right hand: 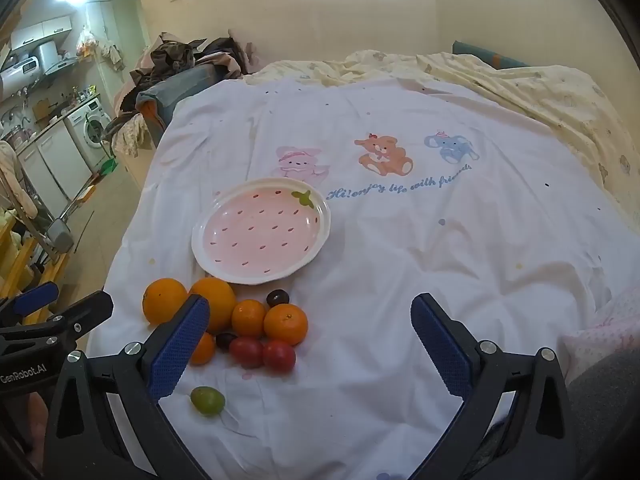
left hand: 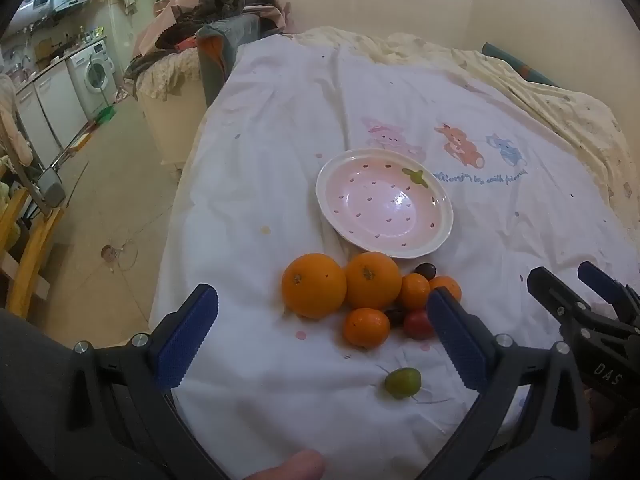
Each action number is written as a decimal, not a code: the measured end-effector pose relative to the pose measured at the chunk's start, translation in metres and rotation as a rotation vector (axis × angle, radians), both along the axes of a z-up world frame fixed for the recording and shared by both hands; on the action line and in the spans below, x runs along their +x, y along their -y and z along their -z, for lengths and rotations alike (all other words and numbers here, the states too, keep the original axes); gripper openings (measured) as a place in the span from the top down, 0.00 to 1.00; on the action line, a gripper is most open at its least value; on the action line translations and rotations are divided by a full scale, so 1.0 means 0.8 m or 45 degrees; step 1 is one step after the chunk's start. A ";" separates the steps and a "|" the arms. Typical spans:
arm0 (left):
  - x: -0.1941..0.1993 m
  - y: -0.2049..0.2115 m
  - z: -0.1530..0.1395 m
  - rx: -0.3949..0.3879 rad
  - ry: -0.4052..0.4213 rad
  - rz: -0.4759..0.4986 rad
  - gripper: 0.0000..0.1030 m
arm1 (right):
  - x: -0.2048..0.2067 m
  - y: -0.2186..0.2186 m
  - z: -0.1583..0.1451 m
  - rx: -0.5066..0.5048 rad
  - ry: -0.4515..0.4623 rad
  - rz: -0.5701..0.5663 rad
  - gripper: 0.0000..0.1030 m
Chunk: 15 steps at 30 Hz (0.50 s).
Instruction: Organize fruits
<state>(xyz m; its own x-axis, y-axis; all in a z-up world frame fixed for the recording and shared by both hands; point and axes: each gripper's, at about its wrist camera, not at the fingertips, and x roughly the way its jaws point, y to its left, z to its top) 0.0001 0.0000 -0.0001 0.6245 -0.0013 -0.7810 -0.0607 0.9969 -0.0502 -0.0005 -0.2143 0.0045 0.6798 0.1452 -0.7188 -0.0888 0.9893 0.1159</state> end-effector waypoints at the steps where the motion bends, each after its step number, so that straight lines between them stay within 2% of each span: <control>1: 0.000 0.000 0.000 0.003 0.001 -0.001 0.00 | 0.000 0.001 0.001 0.005 -0.009 0.000 0.00; 13: -0.001 0.001 -0.004 0.002 -0.004 -0.012 0.00 | 0.003 -0.016 0.006 -0.010 -0.018 -0.007 0.00; 15: -0.001 0.000 -0.004 0.002 -0.008 -0.008 0.00 | 0.000 -0.002 0.003 0.019 -0.017 0.006 0.00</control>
